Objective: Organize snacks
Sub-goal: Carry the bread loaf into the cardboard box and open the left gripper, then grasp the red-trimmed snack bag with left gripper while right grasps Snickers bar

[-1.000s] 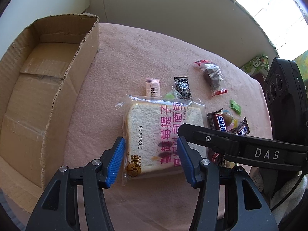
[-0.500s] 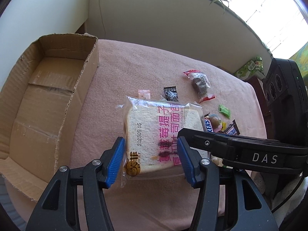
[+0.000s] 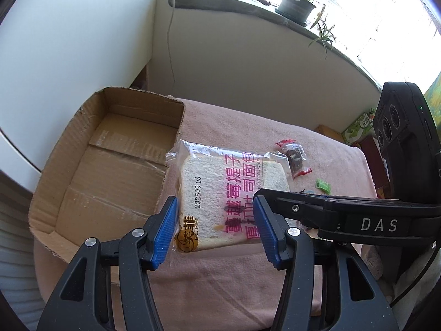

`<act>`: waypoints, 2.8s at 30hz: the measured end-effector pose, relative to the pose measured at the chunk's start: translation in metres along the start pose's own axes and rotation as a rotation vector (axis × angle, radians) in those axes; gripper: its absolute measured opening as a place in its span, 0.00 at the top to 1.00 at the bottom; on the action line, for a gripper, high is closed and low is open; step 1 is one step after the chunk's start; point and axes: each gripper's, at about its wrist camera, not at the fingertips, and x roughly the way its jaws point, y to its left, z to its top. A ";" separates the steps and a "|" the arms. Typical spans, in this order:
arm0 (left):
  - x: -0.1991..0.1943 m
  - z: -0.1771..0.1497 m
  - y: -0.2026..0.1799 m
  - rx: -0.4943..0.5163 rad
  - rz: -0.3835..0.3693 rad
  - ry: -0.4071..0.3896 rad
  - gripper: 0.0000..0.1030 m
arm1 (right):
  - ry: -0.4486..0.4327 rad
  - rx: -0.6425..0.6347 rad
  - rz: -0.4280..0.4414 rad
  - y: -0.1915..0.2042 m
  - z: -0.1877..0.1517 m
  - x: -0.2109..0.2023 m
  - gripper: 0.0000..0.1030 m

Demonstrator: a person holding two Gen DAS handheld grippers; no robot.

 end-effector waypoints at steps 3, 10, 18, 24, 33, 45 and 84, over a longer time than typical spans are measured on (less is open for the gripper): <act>-0.011 0.000 0.017 -0.033 0.023 -0.019 0.48 | 0.014 -0.042 0.012 0.019 0.005 0.009 0.50; -0.028 -0.009 0.060 -0.122 0.076 -0.053 0.48 | 0.067 -0.144 0.026 0.067 0.014 0.040 0.51; -0.036 -0.022 0.108 -0.198 0.132 -0.055 0.48 | 0.136 -0.228 0.031 0.114 0.015 0.084 0.51; -0.028 -0.025 0.129 -0.229 0.154 -0.039 0.48 | 0.170 -0.263 0.026 0.130 0.013 0.111 0.51; -0.015 -0.025 0.142 -0.221 0.175 -0.023 0.48 | 0.185 -0.261 0.012 0.133 0.016 0.129 0.51; -0.009 -0.023 0.144 -0.204 0.209 -0.012 0.49 | 0.175 -0.274 -0.019 0.127 0.017 0.131 0.51; 0.029 -0.035 -0.022 0.119 -0.043 0.105 0.48 | -0.188 0.068 -0.448 -0.116 -0.058 -0.072 0.51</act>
